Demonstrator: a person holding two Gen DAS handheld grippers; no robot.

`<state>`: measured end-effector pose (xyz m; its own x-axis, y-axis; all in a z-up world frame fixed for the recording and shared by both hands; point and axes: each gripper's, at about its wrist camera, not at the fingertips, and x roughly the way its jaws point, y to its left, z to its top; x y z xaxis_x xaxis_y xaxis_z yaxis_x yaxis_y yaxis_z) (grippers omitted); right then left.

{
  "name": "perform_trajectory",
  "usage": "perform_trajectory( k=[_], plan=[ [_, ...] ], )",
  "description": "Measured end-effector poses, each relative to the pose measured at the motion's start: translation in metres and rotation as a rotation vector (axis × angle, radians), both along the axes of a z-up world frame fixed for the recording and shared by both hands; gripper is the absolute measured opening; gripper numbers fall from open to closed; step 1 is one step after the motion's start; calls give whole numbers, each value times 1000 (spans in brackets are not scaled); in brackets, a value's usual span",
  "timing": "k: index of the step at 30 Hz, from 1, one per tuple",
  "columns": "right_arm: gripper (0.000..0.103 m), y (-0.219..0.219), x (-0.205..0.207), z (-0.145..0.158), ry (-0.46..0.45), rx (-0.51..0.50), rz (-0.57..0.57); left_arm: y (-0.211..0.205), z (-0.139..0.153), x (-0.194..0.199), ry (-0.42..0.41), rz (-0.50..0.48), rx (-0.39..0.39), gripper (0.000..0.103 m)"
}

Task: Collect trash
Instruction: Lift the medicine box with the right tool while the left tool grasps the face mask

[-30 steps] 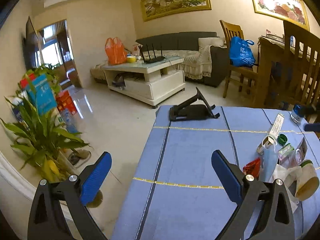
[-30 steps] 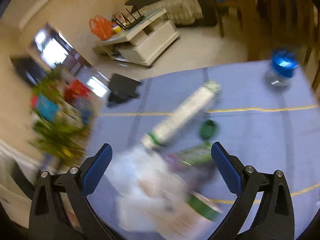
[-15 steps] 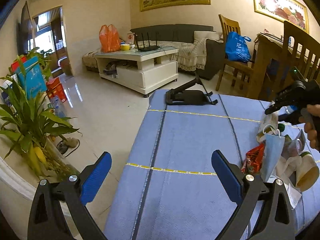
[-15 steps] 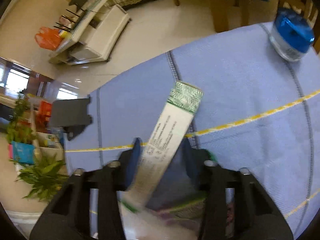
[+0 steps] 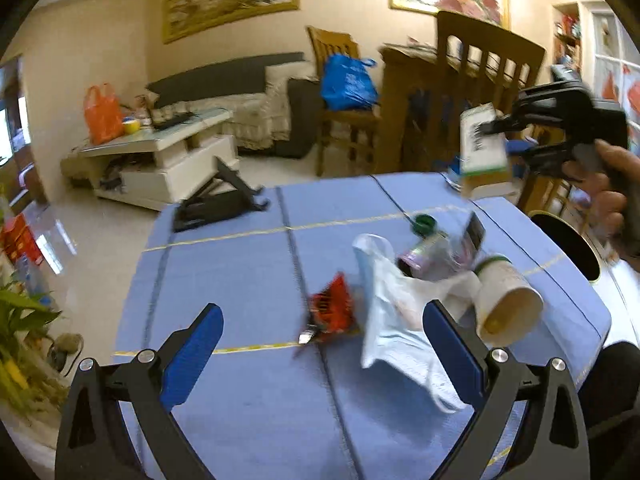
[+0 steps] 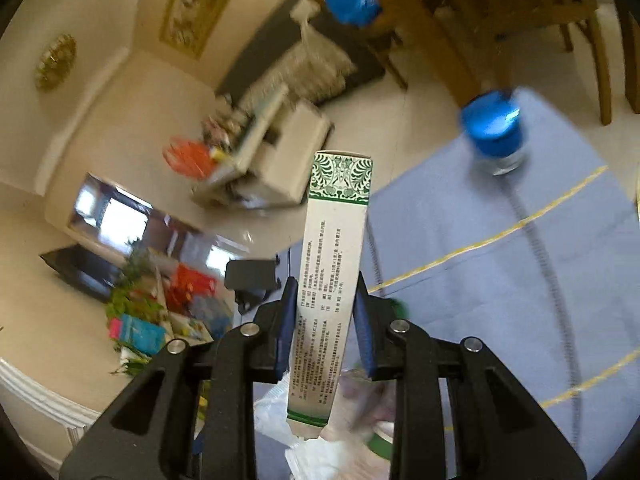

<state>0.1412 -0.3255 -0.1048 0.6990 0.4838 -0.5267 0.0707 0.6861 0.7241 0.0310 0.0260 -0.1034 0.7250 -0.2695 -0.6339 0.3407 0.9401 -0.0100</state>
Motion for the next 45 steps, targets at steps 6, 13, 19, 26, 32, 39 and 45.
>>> perform_trajectory(
  k=[6,13,19,26,32,39,45],
  plan=[
    [27,-43,-52,-20,-33,40,-47,-23,3,34,15,-43,28,97],
    [27,-75,-74,-47,-23,82,-87,-32,-13,62,122,20,90,35],
    [27,-94,-85,-49,-61,105,-129,-33,-18,55,169,17,141,7],
    [28,-114,-105,-47,-117,131,-193,0,32,40,140,195,-94,5],
    [32,-118,-111,-44,-132,139,-204,-21,51,26,44,156,70,24],
    [32,-114,-113,-44,-124,128,-190,2,22,46,87,70,74,82],
    [29,-100,-106,-45,-117,109,-146,-11,-31,58,248,-72,103,28]
  ],
)
